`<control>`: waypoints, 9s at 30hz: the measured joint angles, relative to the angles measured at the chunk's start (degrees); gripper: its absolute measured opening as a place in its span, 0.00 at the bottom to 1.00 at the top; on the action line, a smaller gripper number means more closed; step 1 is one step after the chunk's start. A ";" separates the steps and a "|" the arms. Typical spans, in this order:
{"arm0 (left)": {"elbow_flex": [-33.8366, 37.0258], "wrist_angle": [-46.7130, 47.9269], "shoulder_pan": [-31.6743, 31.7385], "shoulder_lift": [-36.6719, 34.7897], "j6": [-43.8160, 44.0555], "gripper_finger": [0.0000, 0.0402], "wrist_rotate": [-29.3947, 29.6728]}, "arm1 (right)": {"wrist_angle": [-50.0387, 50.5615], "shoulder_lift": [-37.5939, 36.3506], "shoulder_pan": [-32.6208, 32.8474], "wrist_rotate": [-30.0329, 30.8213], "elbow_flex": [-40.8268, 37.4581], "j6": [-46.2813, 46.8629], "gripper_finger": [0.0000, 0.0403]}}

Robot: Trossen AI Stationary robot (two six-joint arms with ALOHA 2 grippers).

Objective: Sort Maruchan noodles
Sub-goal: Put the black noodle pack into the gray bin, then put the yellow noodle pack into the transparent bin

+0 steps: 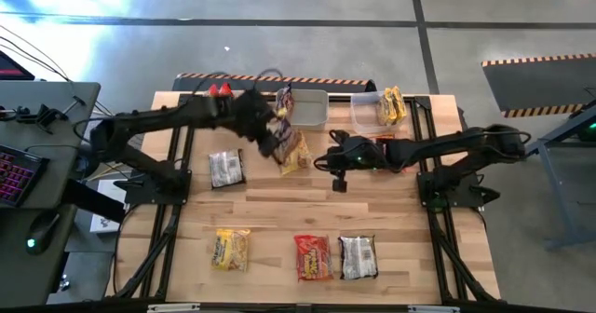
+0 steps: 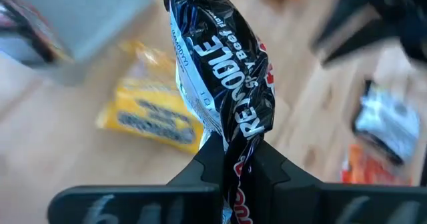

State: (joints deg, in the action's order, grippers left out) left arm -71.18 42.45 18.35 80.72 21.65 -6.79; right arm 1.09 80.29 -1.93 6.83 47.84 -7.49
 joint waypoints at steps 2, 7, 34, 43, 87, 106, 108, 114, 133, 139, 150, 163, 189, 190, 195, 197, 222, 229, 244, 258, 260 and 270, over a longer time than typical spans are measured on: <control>-3.42 2.10 2.52 2.07 -1.02 0.03 0.54 | -1.23 1.00 -0.01 0.00 0.00 0.31 0.06; -13.14 3.15 8.16 10.03 -3.02 0.03 0.73 | -10.74 1.59 1.28 0.66 -4.12 2.91 0.03; -45.76 19.43 16.13 46.21 2.25 0.03 13.98 | -15.53 -4.13 6.18 9.52 -11.00 7.24 0.00; -45.76 18.93 16.08 47.71 4.04 0.04 14.62 | -15.17 -4.13 6.18 9.51 -11.00 7.51 0.00; -45.63 18.60 16.28 48.33 -0.47 0.34 15.39 | -13.78 -4.10 6.18 9.49 -11.00 7.53 0.00; -45.65 21.58 16.63 43.84 -7.64 0.34 20.89 | -12.83 -4.10 6.16 9.08 -11.00 7.53 0.00; -45.65 22.10 16.63 42.39 -12.45 0.34 20.86 | -12.54 -4.10 6.16 9.08 -11.00 7.53 0.00; -44.79 22.50 14.59 34.03 -18.26 0.34 21.29 | -12.49 -4.10 6.16 9.67 -11.00 7.14 0.00; 21.18 -51.09 -7.22 -3.45 -15.93 0.34 17.40 | -49.75 -4.04 6.05 9.25 -27.64 2.95 0.00; 30.92 -55.63 -11.48 -4.69 -10.26 0.34 17.44 | -50.41 -4.06 5.76 9.23 -26.56 4.01 0.00; 32.38 -49.59 -15.34 7.63 -5.17 0.40 17.75 | -34.63 -4.06 5.57 9.25 -19.35 4.86 0.00; 32.36 -52.82 -18.10 18.81 -5.74 0.48 26.52 | -33.43 -4.06 5.72 9.80 -19.26 4.03 0.01; 24.72 -55.39 -18.01 18.11 -21.93 0.00 19.15 | -28.23 -4.06 6.55 17.82 -19.28 4.95 0.57; 24.21 -55.26 -18.15 18.09 -21.93 0.00 19.14 | -28.08 -4.06 6.55 17.67 -19.28 4.60 0.57; 22.27 -53.44 -18.83 18.09 -21.78 0.01 22.26 | -26.81 -4.06 6.44 16.98 -19.28 4.47 0.57; 21.24 -50.54 -19.44 18.09 -22.15 0.03 23.83 | -26.43 -4.06 6.44 16.99 -19.28 4.47 0.57; 18.14 -51.39 -20.45 29.06 -35.41 0.39 34.58 | -25.69 -4.06 6.44 16.92 -19.28 6.02 0.57; 17.69 -51.47 -19.48 30.13 -38.12 0.13 32.69 | -25.55 -4.08 6.44 16.82 -19.28 6.02 0.57; 17.44 -52.23 -20.14 29.67 -29.50 0.07 30.21 | -24.36 -4.08 6.46 16.77 -19.28 7.23 0.57; 15.18 -50.51 -20.66 30.44 -20.33 0.38 33.51 | -24.41 -4.08 6.46 16.77 -19.28 7.32 0.57; 15.13 -51.35 -20.34 30.43 -20.35 0.41 33.83 | -24.40 -4.08 6.46 16.77 -19.28 7.51 0.57; 15.19 -55.69 -19.43 32.63 -23.99 0.44 30.39 | -24.40 -4.08 6.46 16.79 -19.28 7.51 0.57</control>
State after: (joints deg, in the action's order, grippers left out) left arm -55.99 -13.24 -1.08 113.34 -2.34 23.60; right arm -23.31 76.20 4.54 23.62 28.56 0.01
